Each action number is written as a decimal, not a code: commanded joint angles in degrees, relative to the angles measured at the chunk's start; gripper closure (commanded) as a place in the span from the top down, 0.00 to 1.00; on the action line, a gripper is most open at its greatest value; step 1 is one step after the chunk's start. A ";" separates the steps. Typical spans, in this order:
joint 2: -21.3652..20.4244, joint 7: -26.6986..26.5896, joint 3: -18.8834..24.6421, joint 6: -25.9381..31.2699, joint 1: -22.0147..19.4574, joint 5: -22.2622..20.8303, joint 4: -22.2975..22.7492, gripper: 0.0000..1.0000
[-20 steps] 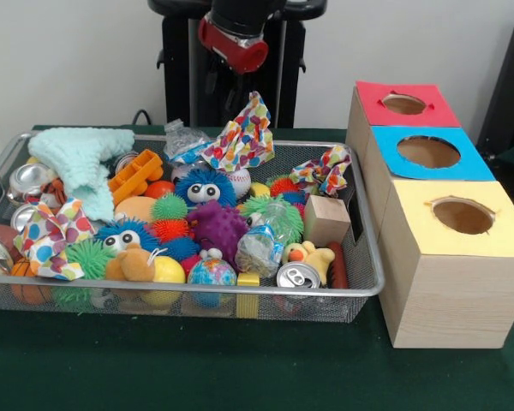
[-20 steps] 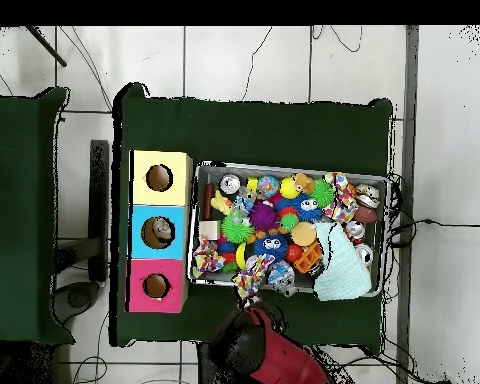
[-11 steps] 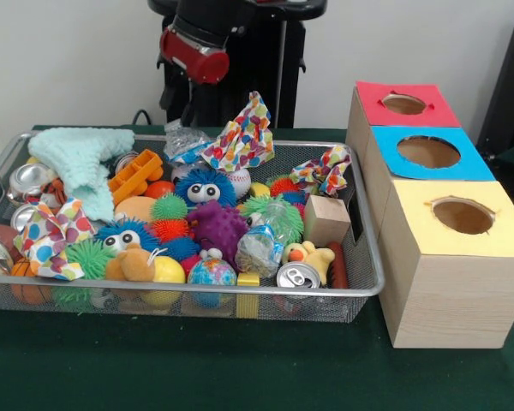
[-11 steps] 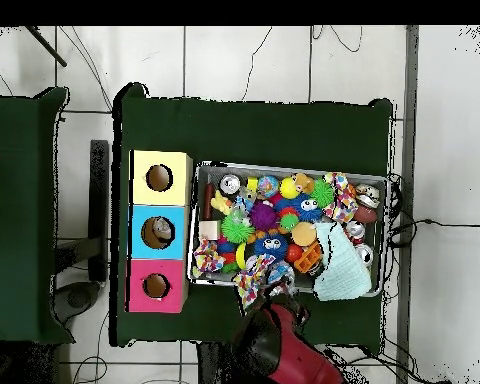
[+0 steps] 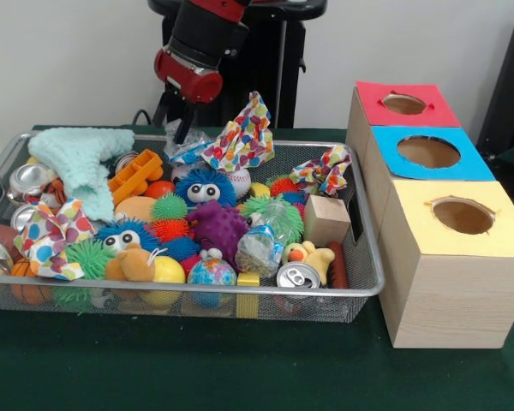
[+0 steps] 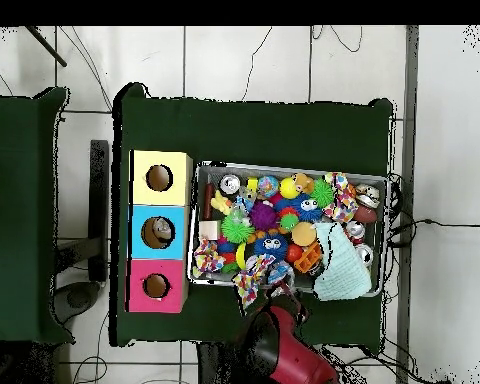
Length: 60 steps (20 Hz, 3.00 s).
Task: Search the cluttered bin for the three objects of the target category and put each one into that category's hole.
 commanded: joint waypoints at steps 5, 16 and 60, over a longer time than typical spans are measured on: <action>0.40 16.32 8.74 -2.64 -2.19 -0.55 1.42 1.00; 1.67 16.31 9.00 -4.20 -1.43 0.55 1.47 1.00; -11.37 6.94 5.24 15.97 1.06 2.26 0.00 0.00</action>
